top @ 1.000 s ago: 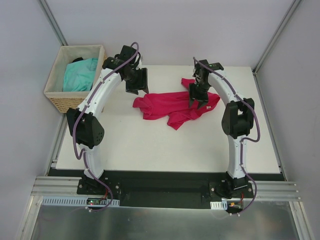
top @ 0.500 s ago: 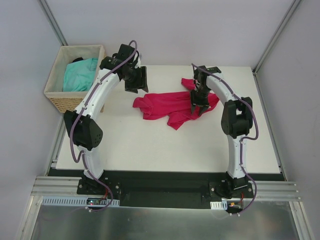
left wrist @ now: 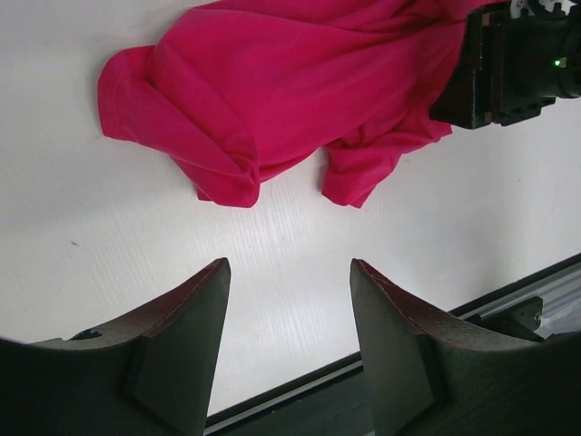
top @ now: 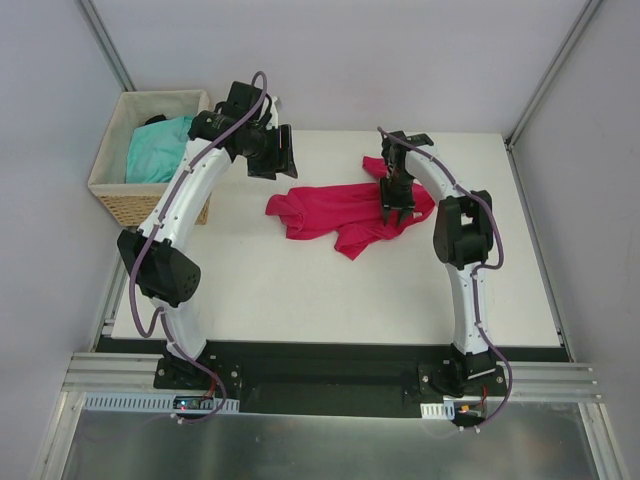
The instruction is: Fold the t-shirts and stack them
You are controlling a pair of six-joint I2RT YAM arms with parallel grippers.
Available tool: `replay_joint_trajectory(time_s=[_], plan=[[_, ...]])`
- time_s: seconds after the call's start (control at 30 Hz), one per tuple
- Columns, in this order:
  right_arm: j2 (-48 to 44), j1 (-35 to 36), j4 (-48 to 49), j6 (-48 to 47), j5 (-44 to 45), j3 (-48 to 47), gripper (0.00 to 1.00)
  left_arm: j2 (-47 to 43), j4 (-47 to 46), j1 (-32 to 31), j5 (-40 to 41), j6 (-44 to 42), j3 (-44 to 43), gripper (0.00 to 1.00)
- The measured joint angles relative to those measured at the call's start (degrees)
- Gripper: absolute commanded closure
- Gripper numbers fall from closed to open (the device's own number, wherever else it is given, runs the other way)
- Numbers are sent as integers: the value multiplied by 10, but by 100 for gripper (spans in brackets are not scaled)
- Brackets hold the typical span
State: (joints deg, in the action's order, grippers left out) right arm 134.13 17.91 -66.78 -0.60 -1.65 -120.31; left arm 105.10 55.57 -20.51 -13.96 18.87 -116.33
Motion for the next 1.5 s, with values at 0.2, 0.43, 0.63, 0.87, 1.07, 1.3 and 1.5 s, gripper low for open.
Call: replay_joint_trajectory(time_s=[0.2,0.43,0.63,0.87,1.07,1.3,1.5], plan=[[-2,0,5,-2,12,11,75,0,0,0,-9,0,-16,46],[-12,0,15,-1,4,64,70,0,0,0,-21,0,-34,46],[-13,0,16,-1,-14,64,69,0,0,0,-22,0,-37,46],[-16,0,15,-1,-34,64,69,0,0,0,-22,0,-38,46],[-30,1,10,-1,-51,64,69,2,1,0,-22,0,-45,46],[-58,6,-10,-1,-52,54,69,9,-1,0,-23,0,-57,47],[-61,8,-12,-1,-53,66,71,10,0,0,-23,0,-57,47]])
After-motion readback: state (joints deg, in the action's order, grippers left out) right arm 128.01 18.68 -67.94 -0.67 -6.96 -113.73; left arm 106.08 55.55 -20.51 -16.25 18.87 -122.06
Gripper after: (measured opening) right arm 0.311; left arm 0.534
